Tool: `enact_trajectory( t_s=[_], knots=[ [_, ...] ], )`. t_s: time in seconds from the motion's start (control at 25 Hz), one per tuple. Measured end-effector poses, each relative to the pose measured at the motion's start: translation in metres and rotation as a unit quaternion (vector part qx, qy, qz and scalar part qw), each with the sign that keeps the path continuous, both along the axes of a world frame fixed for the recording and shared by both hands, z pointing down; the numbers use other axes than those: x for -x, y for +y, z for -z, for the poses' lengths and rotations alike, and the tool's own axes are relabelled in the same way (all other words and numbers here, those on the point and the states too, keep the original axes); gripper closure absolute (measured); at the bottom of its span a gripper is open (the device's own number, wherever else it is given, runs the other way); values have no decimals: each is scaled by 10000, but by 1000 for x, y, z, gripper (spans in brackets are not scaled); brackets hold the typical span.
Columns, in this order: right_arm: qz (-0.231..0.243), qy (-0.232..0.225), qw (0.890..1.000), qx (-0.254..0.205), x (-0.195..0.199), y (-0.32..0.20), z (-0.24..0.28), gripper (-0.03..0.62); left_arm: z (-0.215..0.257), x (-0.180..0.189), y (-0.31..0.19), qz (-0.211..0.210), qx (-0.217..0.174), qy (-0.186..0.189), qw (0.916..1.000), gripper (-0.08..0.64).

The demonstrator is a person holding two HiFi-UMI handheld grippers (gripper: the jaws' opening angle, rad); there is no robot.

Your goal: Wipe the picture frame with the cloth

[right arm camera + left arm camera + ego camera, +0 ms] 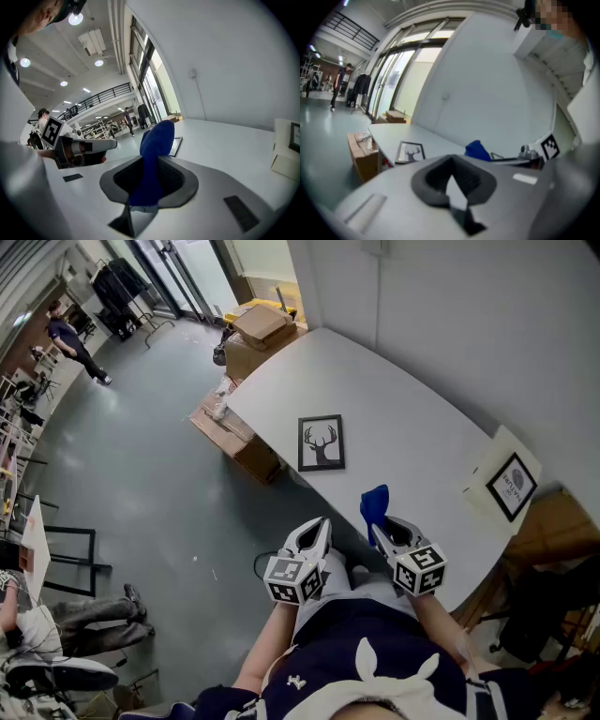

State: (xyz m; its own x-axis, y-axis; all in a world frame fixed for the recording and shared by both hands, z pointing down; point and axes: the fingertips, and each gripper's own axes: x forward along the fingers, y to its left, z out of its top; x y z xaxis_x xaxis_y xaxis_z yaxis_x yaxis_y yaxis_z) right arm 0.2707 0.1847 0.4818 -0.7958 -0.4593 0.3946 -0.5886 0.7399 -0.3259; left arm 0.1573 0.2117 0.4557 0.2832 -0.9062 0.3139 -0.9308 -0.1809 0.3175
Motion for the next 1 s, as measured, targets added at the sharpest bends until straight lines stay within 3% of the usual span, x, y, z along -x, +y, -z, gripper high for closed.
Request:
enact_trajectory(
  t_s=[0.48, 1.0],
  knots=[
    [149, -40, 9999, 37, 23, -7, -1, 503, -9, 17, -5, 178, 149, 30, 9997, 557],
    [74, 69, 9995, 312, 53, -33, -17, 503, -21, 46, -42, 65, 376, -23, 9993, 557]
  ],
)
